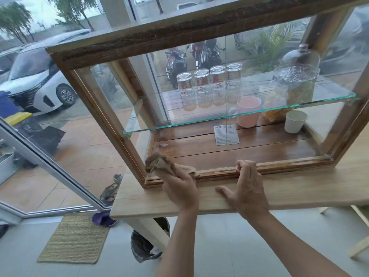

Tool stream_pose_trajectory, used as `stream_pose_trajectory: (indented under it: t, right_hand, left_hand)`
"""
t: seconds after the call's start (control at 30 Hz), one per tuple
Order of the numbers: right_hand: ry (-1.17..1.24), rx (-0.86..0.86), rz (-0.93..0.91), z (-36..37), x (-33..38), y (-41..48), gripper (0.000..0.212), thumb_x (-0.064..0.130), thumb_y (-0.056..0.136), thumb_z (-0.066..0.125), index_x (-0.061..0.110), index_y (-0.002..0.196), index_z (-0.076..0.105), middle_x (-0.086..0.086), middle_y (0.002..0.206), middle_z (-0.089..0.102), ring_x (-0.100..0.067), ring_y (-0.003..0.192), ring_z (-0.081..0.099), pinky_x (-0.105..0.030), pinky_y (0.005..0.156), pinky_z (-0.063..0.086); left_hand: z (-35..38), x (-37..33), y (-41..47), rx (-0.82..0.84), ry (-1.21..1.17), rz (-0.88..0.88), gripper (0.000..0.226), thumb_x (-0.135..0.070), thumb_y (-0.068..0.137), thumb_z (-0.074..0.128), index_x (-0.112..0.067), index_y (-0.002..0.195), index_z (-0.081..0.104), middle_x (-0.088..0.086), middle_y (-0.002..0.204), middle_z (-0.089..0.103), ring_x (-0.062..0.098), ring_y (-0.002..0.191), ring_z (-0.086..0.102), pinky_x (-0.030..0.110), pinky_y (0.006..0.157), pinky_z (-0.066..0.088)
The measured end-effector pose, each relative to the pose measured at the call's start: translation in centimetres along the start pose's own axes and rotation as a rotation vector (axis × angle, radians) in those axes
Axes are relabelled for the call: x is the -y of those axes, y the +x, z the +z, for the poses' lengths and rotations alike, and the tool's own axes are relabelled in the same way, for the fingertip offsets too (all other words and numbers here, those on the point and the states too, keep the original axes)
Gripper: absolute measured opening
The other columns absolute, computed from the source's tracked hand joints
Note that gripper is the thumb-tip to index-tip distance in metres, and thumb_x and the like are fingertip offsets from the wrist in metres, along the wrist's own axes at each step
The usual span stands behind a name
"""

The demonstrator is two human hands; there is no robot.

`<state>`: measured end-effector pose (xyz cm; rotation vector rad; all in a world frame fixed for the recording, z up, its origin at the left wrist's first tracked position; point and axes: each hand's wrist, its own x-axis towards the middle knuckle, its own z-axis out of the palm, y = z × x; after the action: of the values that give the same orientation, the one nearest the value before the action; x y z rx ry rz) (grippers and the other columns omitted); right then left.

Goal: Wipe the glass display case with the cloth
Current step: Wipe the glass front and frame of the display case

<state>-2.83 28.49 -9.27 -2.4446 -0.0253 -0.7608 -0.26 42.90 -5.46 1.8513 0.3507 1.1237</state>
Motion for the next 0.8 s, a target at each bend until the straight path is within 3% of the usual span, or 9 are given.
stream_pose_trajectory:
  t: [0.07, 0.2, 0.3, 0.4, 0.53, 0.6, 0.67, 0.73, 0.8]
  right_hand:
    - [0.001, -0.001, -0.006, -0.1, 0.0, 0.0, 0.088, 0.044, 0.053, 0.09, 0.008, 0.118, 0.042, -0.003, 0.109, 0.045, -0.023, 0.097, 0.052, -0.032, 0.085, 0.044]
    - [0.005, 0.001, -0.008, 0.0, 0.0, -0.1, 0.088, 0.042, 0.053, 0.091, 0.007, 0.118, 0.043, -0.004, 0.109, 0.046, -0.023, 0.097, 0.053, -0.034, 0.084, 0.045]
    - [0.01, -0.01, -0.004, -0.1, 0.1, 0.0, 0.089, 0.041, 0.052, 0.091, 0.007, 0.118, 0.043, -0.003, 0.108, 0.045, -0.023, 0.097, 0.052, -0.033, 0.084, 0.044]
    - [0.01, -0.005, -0.015, -0.1, 0.1, 0.0, 0.089, 0.042, 0.051, 0.091, 0.007, 0.118, 0.042, -0.002, 0.109, 0.045, -0.023, 0.097, 0.053, -0.034, 0.083, 0.046]
    - [0.01, -0.004, -0.026, -0.2, 0.0, 0.0, 0.09, 0.041, 0.051, 0.092, 0.006, 0.117, 0.043, -0.004, 0.108, 0.046, -0.022, 0.097, 0.052, -0.034, 0.082, 0.047]
    - [0.011, -0.007, -0.02, -0.2, 0.0, -0.1, 0.089, 0.041, 0.051, 0.092, 0.007, 0.117, 0.043, -0.003, 0.108, 0.045, -0.021, 0.098, 0.051, -0.031, 0.083, 0.045]
    - [0.016, -0.01, -0.011, -0.2, 0.0, -0.1, 0.09, 0.042, 0.05, 0.092, 0.008, 0.118, 0.043, -0.001, 0.109, 0.044, -0.02, 0.099, 0.05, -0.03, 0.084, 0.043]
    - [0.015, -0.001, -0.015, -0.1, 0.1, -0.1, 0.091, 0.042, 0.05, 0.092, 0.008, 0.118, 0.043, -0.001, 0.109, 0.044, -0.02, 0.098, 0.05, -0.031, 0.084, 0.044]
    - [0.012, -0.001, -0.025, -0.2, 0.0, 0.0, 0.091, 0.042, 0.049, 0.092, 0.007, 0.118, 0.043, -0.001, 0.109, 0.045, -0.021, 0.097, 0.052, -0.032, 0.083, 0.046]
  left_hand:
    - [0.3, -1.1, 2.5, -0.033, -0.041, 0.101, 0.032, 0.002, 0.092, 0.057, 0.009, 0.121, 0.045, 0.025, 0.094, 0.067, 0.034, 0.081, 0.064, 0.021, 0.068, 0.042]
    - [-1.2, 1.1, 8.1, -0.217, -0.024, 0.041, 0.045, -0.03, 0.103, 0.041, 0.005, 0.131, 0.04, 0.024, 0.107, 0.068, 0.037, 0.088, 0.069, 0.026, 0.074, 0.054]
    - [-0.8, 1.4, 2.8, -0.054, 0.043, 0.005, 0.048, -0.029, 0.103, 0.037, 0.004, 0.137, 0.037, 0.027, 0.103, 0.069, 0.037, 0.083, 0.068, 0.033, 0.062, 0.052]
    - [-0.1, -1.9, 0.2, 0.162, 0.046, 0.234, 0.029, -0.021, 0.096, 0.044, -0.003, 0.119, 0.043, 0.018, 0.076, 0.069, 0.039, 0.061, 0.066, 0.028, 0.05, 0.039]
    - [-1.0, -2.5, 7.9, -0.111, 0.0, 0.32, 0.037, -0.027, 0.101, 0.046, 0.0, 0.126, 0.043, 0.008, 0.083, 0.068, 0.028, 0.066, 0.065, 0.031, 0.059, 0.054]
    - [-2.0, -0.5, 8.0, -0.176, 0.018, 0.222, 0.033, -0.032, 0.103, 0.042, -0.011, 0.127, 0.037, 0.02, 0.09, 0.069, 0.039, 0.074, 0.068, 0.037, 0.06, 0.055]
    - [-1.9, 0.1, 4.3, -0.049, 0.088, 0.167, 0.029, -0.023, 0.099, 0.045, -0.009, 0.123, 0.037, 0.027, 0.085, 0.068, 0.045, 0.068, 0.067, 0.036, 0.052, 0.05]
    - [-1.3, -1.8, 1.5, 0.115, 0.109, 0.289, 0.024, -0.021, 0.093, 0.046, -0.007, 0.112, 0.041, 0.02, 0.065, 0.065, 0.041, 0.054, 0.062, 0.027, 0.047, 0.034]
    - [-0.8, -5.0, 3.9, 0.101, 0.08, 0.445, 0.024, -0.023, 0.093, 0.049, -0.006, 0.11, 0.047, 0.011, 0.056, 0.06, 0.036, 0.049, 0.058, 0.027, 0.05, 0.029]
